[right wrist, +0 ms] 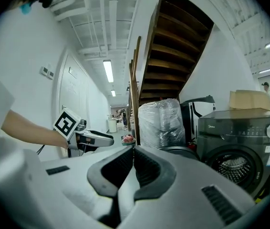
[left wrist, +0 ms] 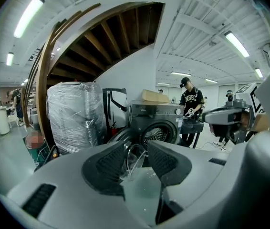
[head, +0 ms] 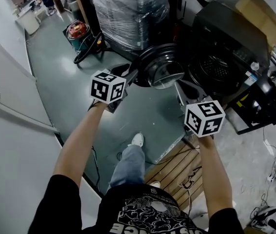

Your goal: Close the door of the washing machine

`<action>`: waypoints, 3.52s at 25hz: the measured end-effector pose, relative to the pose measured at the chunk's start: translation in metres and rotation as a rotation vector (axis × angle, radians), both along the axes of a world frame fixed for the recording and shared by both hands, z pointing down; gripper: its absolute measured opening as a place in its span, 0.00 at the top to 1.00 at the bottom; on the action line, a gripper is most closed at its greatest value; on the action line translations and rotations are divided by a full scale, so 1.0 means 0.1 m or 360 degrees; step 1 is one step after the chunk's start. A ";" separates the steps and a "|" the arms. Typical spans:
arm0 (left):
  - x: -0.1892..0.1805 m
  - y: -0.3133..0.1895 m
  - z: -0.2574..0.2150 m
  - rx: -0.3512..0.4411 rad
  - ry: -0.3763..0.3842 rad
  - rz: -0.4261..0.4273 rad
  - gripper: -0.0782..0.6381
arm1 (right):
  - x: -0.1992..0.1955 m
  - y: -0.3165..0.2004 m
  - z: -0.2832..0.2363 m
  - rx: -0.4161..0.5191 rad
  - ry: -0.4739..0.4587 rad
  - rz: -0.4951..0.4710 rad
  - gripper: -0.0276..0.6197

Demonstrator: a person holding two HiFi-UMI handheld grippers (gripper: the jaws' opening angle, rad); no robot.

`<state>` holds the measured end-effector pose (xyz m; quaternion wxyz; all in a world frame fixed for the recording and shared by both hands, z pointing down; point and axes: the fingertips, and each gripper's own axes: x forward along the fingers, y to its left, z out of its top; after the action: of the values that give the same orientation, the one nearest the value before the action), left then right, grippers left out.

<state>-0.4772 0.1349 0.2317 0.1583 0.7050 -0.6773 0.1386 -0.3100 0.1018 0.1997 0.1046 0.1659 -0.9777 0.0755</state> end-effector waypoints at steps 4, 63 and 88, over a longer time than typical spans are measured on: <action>-0.26 -0.20 0.13 -0.0050 -0.0003 0.0065 0.64 | -0.28 -0.09 0.04 -0.0016 -0.0036 -0.0042 0.92; -1.14 -1.70 2.39 -0.0578 0.0154 0.0775 0.75 | -0.95 -1.86 1.61 -0.0389 0.0185 0.0301 0.92; 0.30 -1.31 2.43 -0.0585 0.0257 0.0379 0.75 | 0.77 -1.60 1.74 -0.0437 0.0133 0.0341 0.92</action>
<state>-0.4476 0.0041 0.4744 0.3203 0.7480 -0.5379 0.2204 -0.2327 -0.0585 0.3732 0.1581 0.2562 -0.9297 0.2120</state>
